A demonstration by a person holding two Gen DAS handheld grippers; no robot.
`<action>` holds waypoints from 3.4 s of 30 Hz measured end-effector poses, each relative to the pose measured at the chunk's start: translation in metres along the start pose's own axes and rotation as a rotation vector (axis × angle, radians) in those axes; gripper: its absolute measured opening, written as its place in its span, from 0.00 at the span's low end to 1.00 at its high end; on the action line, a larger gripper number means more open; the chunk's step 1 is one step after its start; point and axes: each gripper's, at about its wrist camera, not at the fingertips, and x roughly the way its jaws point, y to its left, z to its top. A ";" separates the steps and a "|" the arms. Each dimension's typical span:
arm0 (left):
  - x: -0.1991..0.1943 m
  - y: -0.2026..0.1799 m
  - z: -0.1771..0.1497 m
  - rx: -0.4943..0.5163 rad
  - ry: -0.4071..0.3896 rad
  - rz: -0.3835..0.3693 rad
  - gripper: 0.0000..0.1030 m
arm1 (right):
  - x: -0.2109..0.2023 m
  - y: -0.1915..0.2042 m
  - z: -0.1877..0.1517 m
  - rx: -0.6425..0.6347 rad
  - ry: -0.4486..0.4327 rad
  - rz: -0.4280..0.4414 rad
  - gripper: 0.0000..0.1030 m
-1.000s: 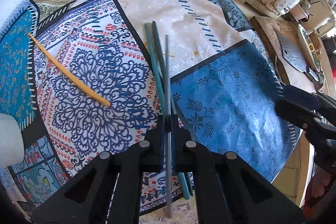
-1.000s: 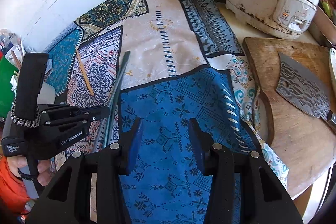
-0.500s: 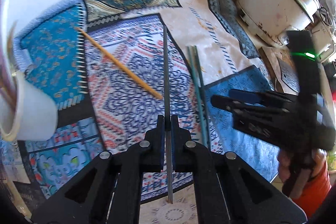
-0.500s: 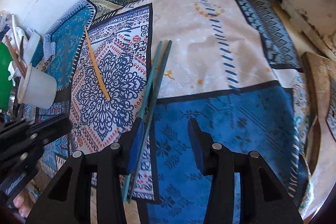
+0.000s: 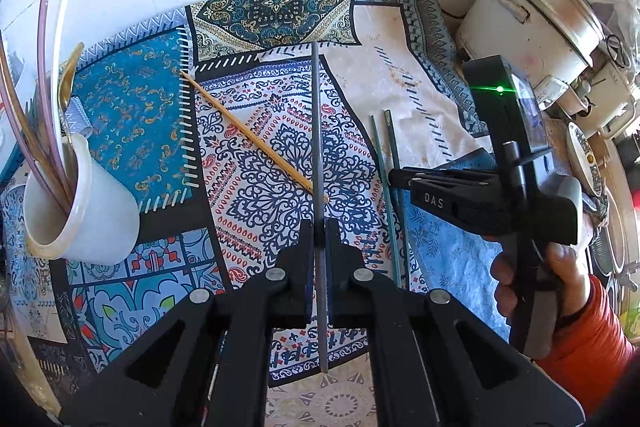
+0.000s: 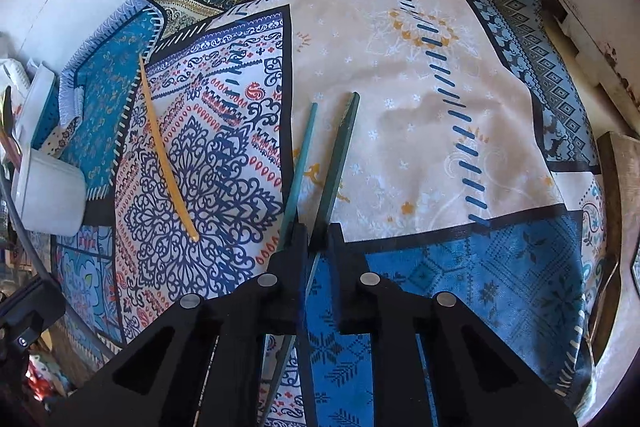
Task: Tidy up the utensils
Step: 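Lift both green chopsticks off the mat toward the white cup, then insert both green chopsticks into the white cup and open both tools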
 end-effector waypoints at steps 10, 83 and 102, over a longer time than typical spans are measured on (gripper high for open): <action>-0.017 -0.003 0.004 0.008 -0.043 -0.009 0.03 | -0.042 -0.009 -0.010 0.015 -0.099 0.024 0.06; -0.103 0.212 0.005 -0.214 -0.234 0.116 0.03 | -0.066 0.269 0.035 -0.345 -0.382 0.165 0.06; -0.132 0.176 0.008 -0.181 -0.244 0.168 0.17 | -0.112 0.242 0.017 -0.419 -0.297 0.169 0.22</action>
